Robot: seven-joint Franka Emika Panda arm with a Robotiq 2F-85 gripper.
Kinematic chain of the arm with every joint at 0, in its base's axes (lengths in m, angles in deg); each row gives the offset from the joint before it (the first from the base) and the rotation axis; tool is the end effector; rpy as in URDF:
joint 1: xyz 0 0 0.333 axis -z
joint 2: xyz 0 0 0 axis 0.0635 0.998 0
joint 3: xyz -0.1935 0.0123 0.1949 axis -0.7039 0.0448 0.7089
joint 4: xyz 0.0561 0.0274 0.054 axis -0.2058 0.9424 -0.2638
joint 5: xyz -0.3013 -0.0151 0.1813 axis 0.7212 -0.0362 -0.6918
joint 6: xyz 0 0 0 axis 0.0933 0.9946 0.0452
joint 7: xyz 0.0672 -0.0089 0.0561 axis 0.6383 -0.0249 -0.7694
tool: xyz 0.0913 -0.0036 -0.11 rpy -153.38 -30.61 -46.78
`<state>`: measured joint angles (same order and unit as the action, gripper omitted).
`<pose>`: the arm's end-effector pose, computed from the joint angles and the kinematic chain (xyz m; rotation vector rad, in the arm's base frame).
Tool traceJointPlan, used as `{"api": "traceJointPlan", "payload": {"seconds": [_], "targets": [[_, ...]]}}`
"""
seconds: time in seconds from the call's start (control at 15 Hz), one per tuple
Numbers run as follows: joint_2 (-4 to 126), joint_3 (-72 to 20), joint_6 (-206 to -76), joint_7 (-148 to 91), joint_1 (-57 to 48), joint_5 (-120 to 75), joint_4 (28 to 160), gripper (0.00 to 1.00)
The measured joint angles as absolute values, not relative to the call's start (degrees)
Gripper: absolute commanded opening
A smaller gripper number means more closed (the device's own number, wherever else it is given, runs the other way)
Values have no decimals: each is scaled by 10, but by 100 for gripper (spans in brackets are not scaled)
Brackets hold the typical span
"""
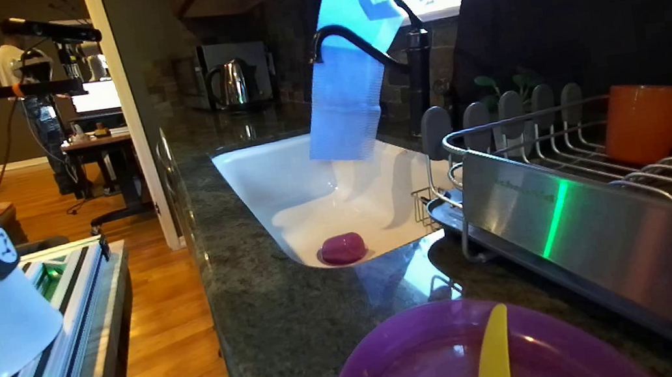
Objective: Put the blue object over the tap nozzle
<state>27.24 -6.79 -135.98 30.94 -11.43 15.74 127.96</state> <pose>0.4570 0.1625 0.4945 2.6388 -0.4574 0.9987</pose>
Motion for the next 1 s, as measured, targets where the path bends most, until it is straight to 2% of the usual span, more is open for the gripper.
{"api": "traceJointPlan", "payload": {"seconds": [0.4,1.0], "targets": [[286,-81,-1336,290,-99,124,1305,0],[313,-59,-1306,171,-130,73,1329,0]]}}
